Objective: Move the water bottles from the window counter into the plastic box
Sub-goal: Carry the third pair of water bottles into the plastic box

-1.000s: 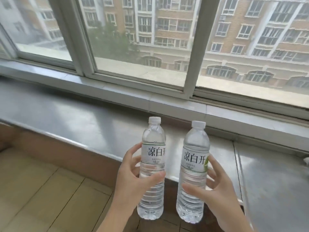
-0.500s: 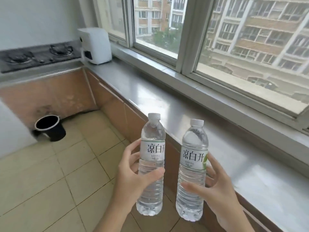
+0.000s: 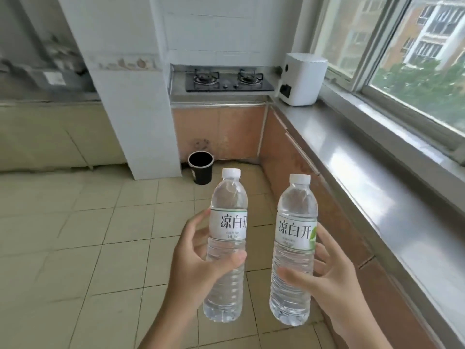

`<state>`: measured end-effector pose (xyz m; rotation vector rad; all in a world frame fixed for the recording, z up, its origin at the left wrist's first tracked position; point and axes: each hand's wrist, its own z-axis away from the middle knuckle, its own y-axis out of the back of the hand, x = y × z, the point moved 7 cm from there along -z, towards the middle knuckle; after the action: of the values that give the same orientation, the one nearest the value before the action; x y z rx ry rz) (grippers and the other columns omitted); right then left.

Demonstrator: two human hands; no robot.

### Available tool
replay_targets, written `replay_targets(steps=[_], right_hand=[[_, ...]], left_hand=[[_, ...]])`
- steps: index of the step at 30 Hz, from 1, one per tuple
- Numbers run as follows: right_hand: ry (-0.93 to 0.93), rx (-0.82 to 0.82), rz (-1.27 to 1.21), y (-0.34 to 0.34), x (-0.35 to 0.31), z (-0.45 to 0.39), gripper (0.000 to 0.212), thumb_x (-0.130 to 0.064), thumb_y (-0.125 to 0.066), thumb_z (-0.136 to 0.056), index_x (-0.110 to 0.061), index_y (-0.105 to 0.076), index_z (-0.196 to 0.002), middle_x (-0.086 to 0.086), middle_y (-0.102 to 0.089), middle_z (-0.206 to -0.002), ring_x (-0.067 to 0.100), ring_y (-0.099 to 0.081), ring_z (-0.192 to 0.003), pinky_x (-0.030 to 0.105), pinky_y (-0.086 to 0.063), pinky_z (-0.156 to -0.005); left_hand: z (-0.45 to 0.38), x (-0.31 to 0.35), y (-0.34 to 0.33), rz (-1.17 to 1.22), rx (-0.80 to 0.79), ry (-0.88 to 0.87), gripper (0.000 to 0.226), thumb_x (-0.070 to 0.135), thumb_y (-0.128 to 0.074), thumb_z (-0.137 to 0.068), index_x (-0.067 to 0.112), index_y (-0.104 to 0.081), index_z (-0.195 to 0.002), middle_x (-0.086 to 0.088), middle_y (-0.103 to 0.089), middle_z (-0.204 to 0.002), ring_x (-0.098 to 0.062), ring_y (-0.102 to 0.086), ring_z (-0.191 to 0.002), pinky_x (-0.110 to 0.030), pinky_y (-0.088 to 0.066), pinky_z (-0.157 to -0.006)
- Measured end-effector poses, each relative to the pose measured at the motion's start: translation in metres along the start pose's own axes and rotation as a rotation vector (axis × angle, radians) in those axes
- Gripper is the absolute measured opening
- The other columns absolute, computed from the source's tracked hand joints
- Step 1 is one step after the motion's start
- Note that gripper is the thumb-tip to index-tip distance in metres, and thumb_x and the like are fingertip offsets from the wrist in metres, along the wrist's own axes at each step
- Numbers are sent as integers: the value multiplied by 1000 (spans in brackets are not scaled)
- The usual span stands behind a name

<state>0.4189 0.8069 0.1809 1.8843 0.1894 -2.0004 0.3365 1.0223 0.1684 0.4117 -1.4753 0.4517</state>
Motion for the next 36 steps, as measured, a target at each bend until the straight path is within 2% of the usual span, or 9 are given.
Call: replay_targets(steps=[4, 7, 11, 15, 21, 25, 28, 33, 36], right_hand=[[28, -158, 21, -56, -14, -47, 93, -5, -92, -53, -47, -51, -125, -4, -73, -103, 20, -72, -87, 44, -57, -75], [61, -268, 32, -95, -23, -85, 91, -19, -90, -47, -48, -52, -124, -2, -72, -107, 23, -71, -93, 53, -54, -84], [130, -393, 56, -142, -36, -142, 86, -10, -91, -53, -48, -54, -121, -4, -72, -107, 21, -70, -94, 51, -53, -88], [181, -508, 81, -189, -49, -206, 89, -2, -89, -56, -52, -53, -121, -8, -71, -109, 17, -69, -97, 49, -52, -90], [201, -636, 78, -257, -74, -285, 89, 0, -87, -58, -50, -52, -123, -15, -68, -116, 11, -66, -104, 48, -49, -96], [197, -707, 81, -301, -86, -319, 89, -2, -88, -58, -54, -52, -121, -13, -68, -115, 14, -66, -104, 50, -50, -94], [201, -745, 93, -338, -94, -338, 90, 0, -88, -57, -62, -53, -111, -15, -69, -110, 8, -68, -97, 41, -53, -89], [163, -801, 93, -415, -97, -369, 91, -1, -89, -54, -56, -52, -116, -14, -71, -104, 7, -70, -91, 38, -55, -79], [145, -803, 93, -466, -101, -390, 91, -4, -90, -53, -52, -52, -119, -14, -71, -105, 8, -70, -93, 41, -55, -80]], left_hand=[[-17, -2, 53, 5, 181, -3, 84, 30, -91, -42, 58, -54, -112, 7, -71, -108, -9, -68, -102, -35, -53, -88], [-34, -1, 81, 18, 282, -4, 82, 31, -90, -42, 60, -54, -110, 8, -72, -107, -7, -69, -99, -28, -51, -84], [-72, 1, 110, 18, 414, -12, 83, 31, -90, -42, 58, -54, -112, 8, -72, -109, -12, -69, -101, -44, -54, -91], [-122, 6, 135, 37, 524, -16, 84, 28, -90, -42, 56, -56, -113, 5, -72, -108, -15, -70, -99, -51, -52, -93], [-184, 19, 176, 41, 655, -19, 82, 23, -89, -45, 56, -56, -112, 6, -73, -105, -17, -72, -95, -52, -53, -92], [-209, 25, 209, 52, 750, -32, 81, 29, -89, -41, 59, -57, -108, 8, -74, -103, -17, -69, -103, -52, -48, -99], [-226, 26, 237, 57, 790, -39, 79, 30, -89, -41, 58, -58, -108, 6, -74, -103, -18, -67, -106, -53, -45, -102], [-258, 18, 300, 82, 852, -19, 82, 30, -91, -39, 57, -58, -110, 5, -74, -105, -18, -67, -108, -53, -45, -103], [-285, 15, 347, 92, 876, -12, 82, 29, -90, -38, 56, -59, -108, 6, -74, -103, -15, -69, -102, -51, -49, -97]])
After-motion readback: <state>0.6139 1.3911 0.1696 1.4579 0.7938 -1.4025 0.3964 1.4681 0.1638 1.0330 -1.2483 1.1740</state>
